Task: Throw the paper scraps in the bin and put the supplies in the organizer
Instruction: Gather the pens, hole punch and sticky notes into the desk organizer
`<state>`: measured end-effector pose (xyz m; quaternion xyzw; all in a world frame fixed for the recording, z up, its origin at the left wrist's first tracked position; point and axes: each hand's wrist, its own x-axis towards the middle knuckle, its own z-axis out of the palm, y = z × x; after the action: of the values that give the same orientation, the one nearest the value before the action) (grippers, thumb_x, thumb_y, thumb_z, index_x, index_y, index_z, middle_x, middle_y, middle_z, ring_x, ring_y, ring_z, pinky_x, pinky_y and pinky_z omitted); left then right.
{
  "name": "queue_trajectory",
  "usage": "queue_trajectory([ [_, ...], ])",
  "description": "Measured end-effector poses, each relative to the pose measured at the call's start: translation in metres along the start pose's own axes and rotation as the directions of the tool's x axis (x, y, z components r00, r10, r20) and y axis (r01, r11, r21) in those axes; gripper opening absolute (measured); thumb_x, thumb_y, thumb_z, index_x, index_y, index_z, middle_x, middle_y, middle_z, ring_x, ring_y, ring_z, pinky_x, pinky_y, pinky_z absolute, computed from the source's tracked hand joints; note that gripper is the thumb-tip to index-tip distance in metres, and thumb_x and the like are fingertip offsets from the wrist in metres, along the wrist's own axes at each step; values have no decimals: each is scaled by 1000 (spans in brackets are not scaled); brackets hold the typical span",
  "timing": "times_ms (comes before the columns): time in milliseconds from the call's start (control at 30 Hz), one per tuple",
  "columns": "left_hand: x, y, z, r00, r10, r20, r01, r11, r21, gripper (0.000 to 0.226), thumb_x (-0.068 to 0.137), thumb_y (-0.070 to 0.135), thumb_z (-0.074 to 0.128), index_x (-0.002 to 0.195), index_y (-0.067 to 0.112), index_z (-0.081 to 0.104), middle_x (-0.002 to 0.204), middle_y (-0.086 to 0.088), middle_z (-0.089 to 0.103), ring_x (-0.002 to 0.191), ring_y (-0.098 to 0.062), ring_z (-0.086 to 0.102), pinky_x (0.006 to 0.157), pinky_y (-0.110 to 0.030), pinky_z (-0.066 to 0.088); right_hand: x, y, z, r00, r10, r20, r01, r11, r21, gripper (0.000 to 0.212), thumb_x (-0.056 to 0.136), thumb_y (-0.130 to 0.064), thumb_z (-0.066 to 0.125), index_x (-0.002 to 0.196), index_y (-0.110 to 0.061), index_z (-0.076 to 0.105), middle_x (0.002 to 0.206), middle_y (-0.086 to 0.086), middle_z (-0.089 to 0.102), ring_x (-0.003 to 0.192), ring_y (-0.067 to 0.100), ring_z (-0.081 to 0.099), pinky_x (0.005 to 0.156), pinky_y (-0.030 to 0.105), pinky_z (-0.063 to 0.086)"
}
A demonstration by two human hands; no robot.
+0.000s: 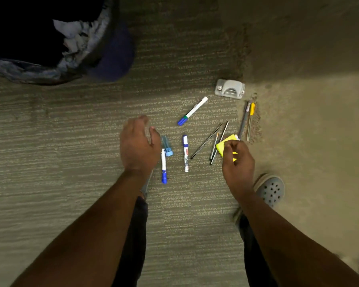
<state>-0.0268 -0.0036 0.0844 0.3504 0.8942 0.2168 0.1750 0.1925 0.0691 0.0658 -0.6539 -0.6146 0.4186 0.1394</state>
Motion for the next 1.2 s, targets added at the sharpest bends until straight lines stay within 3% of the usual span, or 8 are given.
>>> queue_trajectory([
  [67, -24, -1, 24, 963, -173, 206, 175, 984, 10, 16, 91, 17, 53, 98, 10, 65, 88, -11, 70, 81, -32, 66, 70, -39, 54, -3, 24, 1, 995, 101, 14, -100, 994, -31, 11, 94, -20, 53, 89, -15, 62, 80, 1, 62, 76, 25, 59, 64, 31, 40],
  [167, -47, -9, 55, 878, -271, 394, 241, 963, 125, 19, 91, 18, 53, 96, 9, 68, 90, -16, 73, 84, -37, 66, 73, -42, 54, 1, 55, 8, 974, 199, 104, -179, 969, -172, 14, 94, -17, 54, 88, -8, 62, 80, 13, 66, 79, 35, 61, 59, 25, 23],
  [333, -58, -29, 91, 816, -389, 427, 295, 916, 271, 23, 91, 20, 53, 104, 10, 69, 104, -16, 72, 97, -34, 66, 80, -34, 50, -3, 79, 33, 904, 135, 406, 5, 945, -326, 33, 88, -12, 48, 61, -22, 33, 79, 20, 66, 74, 38, 61, 62, 31, 35],
  [433, -59, -45, 104, 774, -460, 435, 319, 877, 360, 24, 90, 18, 54, 108, 5, 65, 111, -19, 69, 105, -37, 63, 86, -36, 48, -5, 85, 53, 833, 111, 542, 130, 914, -386, 19, 86, -16, 52, 68, -20, 49, 80, 20, 68, 74, 38, 63, 60, 27, 35],
  [633, -64, -68, 124, 682, -569, 458, 382, 813, 440, 37, 90, 22, 62, 120, 2, 50, 124, -21, 62, 114, -37, 59, 91, -39, 46, 3, 81, 105, 912, 137, 386, 91, 851, -517, 17, 91, -28, 51, 93, -14, 61, 89, 16, 69, 82, 36, 66, 61, 31, 38],
  [800, -63, -84, 137, 717, -554, 423, 419, 828, 373, 29, 91, 28, 57, 113, 8, 60, 114, -16, 68, 105, -34, 64, 75, -31, 41, 8, 70, 143, 940, 137, 312, 65, 827, -558, 28, 89, -43, 58, 101, -18, 60, 97, 9, 68, 91, 32, 65, 65, 31, 37],
  [967, -71, -85, 129, 767, -600, 227, 531, 793, 300, 23, 88, 22, 51, 104, 9, 60, 103, -20, 69, 96, -41, 63, 69, -35, 37, 16, 61, 155, 945, 157, 286, 34, 824, -565, 28, 89, -42, 56, 101, -17, 59, 97, 7, 68, 88, 29, 65, 64, 30, 37],
  [1200, -76, -63, 94, 840, -541, 35, 542, 837, -80, 35, 85, 27, 43, 112, 17, 62, 83, -3, 67, 70, -22, 59, 63, -26, 38, 45, 31, 137, 970, -29, 240, 76, 979, -188, 17, 87, -19, 49, 99, -7, 44, 73, 6, 52, 63, 24, 50, 55, 29, 33],
])
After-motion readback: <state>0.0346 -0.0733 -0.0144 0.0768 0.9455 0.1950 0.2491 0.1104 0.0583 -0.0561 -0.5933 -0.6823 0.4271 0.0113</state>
